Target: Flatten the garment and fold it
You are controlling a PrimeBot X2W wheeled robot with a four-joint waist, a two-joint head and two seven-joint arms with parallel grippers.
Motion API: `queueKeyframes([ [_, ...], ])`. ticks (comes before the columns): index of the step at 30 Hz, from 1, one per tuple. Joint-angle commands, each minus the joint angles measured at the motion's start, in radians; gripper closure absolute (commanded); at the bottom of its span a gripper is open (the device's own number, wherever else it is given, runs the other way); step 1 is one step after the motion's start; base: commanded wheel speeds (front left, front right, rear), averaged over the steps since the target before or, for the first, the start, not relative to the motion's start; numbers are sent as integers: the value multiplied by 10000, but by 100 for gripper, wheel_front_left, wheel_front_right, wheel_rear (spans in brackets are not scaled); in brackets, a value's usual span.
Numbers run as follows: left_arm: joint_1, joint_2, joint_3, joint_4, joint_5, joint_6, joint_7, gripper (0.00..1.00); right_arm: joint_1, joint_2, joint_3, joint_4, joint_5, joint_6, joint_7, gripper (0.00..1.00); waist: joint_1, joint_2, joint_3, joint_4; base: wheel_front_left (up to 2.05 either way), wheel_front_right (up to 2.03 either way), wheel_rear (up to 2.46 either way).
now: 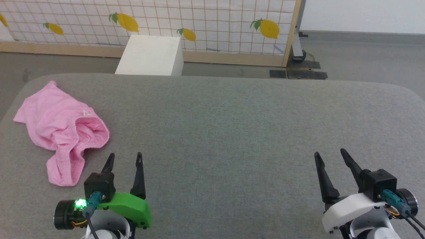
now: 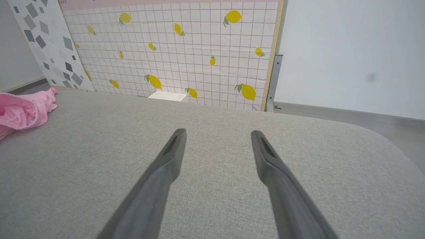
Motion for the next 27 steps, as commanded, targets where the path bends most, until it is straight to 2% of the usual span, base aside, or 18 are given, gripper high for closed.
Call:
queueKeyframes([
  [1, -31, 55, -11, 40, -123, 18, -107, 0, 39, -1, 3, 58, 113, -4, -114, 0, 0, 19, 11, 184, 0, 0, 0],
  [27, -17, 157, -118, 371, -586, 131, -638, 0, -84, -2, 129, 584, 489, -7, -648, 0, 0, 34, 47, 2220, 0, 0, 0],
])
